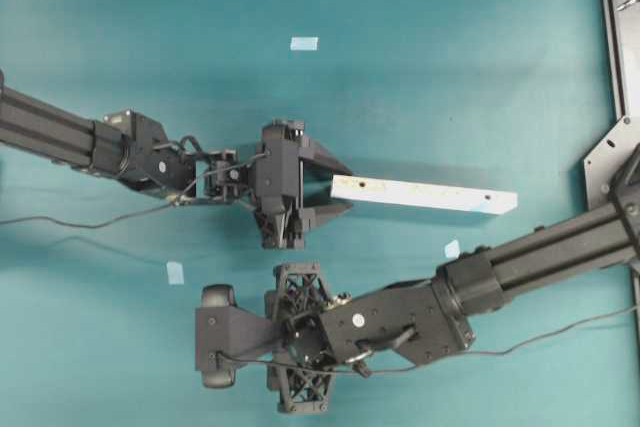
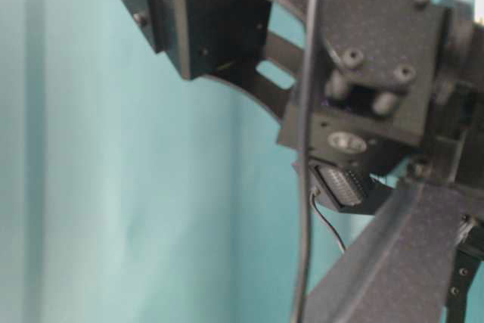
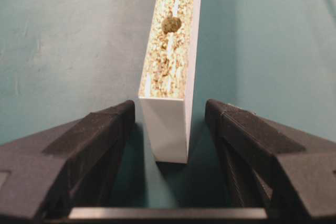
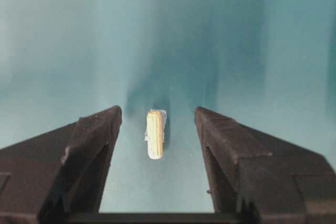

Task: Move the wooden board into place and insert the rod into its hole.
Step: 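Close the right gripper on the wooden dowel and lift it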

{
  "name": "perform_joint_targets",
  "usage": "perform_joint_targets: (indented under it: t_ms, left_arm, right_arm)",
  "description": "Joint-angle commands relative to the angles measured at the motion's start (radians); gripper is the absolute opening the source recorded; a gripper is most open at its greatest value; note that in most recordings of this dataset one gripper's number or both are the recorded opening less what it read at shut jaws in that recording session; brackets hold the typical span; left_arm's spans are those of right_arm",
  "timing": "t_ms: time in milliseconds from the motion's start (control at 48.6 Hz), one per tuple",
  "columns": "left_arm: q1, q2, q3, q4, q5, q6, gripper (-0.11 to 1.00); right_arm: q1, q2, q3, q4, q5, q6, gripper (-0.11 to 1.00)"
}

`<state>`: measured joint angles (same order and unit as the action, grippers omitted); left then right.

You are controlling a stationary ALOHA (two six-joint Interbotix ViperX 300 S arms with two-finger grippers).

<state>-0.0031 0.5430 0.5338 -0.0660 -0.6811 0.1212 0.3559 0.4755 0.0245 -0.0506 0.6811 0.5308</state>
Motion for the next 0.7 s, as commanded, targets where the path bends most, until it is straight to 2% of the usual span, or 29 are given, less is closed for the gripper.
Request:
perform_joint_targets:
  t_ms: [0, 226, 453, 679]
  left_arm:
    - [-0.014, -0.002, 0.000, 0.003, 0.006, 0.008, 0.73]
    - [-0.023, 0.000, 0.000, 0.003, 0.006, 0.006, 0.73]
    - [-0.028, 0.000, 0.000, 0.002, 0.011, 0.006, 0.73]
    - [-0.028, 0.000, 0.000, 0.003, 0.011, 0.006, 0.73]
  right_arm:
    - [0.005, -0.017, -0.018, -0.003, -0.011, 0.000, 0.62]
    - [0.006, -0.009, -0.018, -0.005, -0.015, 0.000, 0.59]
    - [0.011, -0.006, -0.012, -0.005, -0.017, 0.000, 0.30]
    - [0.012, -0.005, -0.011, -0.005, -0.017, 0.002, 0.28]
